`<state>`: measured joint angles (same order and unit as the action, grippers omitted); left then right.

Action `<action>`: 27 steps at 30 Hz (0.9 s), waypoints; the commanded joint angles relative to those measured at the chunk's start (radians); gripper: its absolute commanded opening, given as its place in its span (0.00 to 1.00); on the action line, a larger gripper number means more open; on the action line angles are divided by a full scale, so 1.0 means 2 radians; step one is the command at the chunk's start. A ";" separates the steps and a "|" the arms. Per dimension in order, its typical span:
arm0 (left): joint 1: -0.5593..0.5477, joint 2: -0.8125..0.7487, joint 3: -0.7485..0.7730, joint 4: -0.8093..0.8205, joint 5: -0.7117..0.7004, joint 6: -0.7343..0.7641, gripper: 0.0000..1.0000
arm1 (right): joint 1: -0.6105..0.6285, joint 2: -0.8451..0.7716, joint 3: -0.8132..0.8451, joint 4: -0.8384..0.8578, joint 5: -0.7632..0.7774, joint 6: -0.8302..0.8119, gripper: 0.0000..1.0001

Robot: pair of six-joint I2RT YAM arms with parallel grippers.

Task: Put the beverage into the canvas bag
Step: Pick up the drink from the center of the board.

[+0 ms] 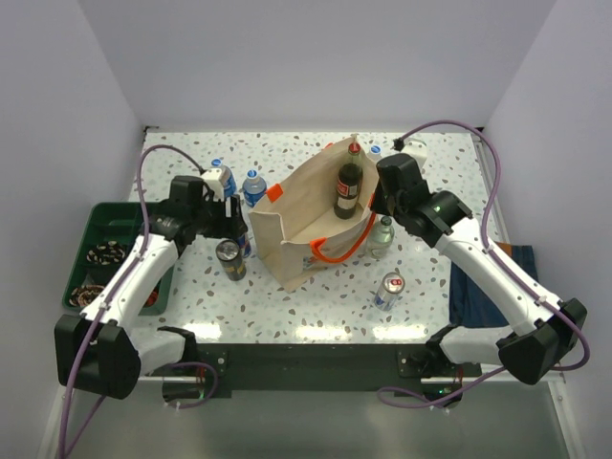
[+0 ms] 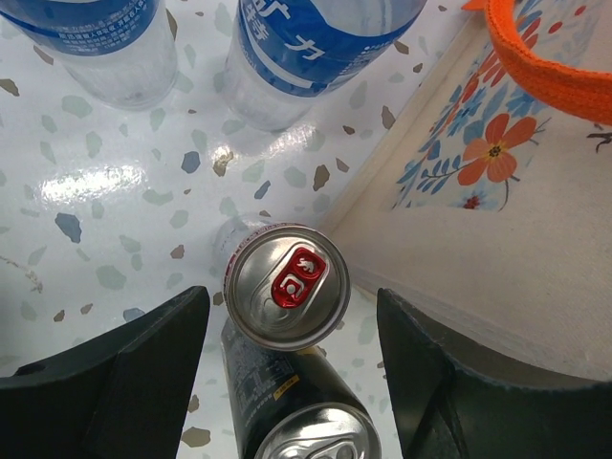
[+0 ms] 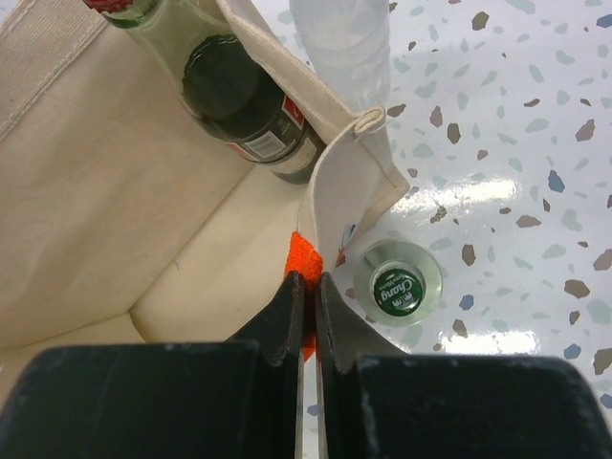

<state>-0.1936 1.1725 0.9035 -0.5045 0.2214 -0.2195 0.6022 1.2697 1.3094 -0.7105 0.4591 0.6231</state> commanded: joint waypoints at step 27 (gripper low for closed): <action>-0.030 0.050 0.015 0.011 -0.053 0.015 0.62 | 0.002 -0.001 -0.015 -0.009 0.016 0.011 0.00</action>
<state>-0.2417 1.2434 0.9051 -0.4973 0.1375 -0.2153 0.6022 1.2694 1.2999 -0.7101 0.4644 0.6300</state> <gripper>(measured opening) 0.635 0.030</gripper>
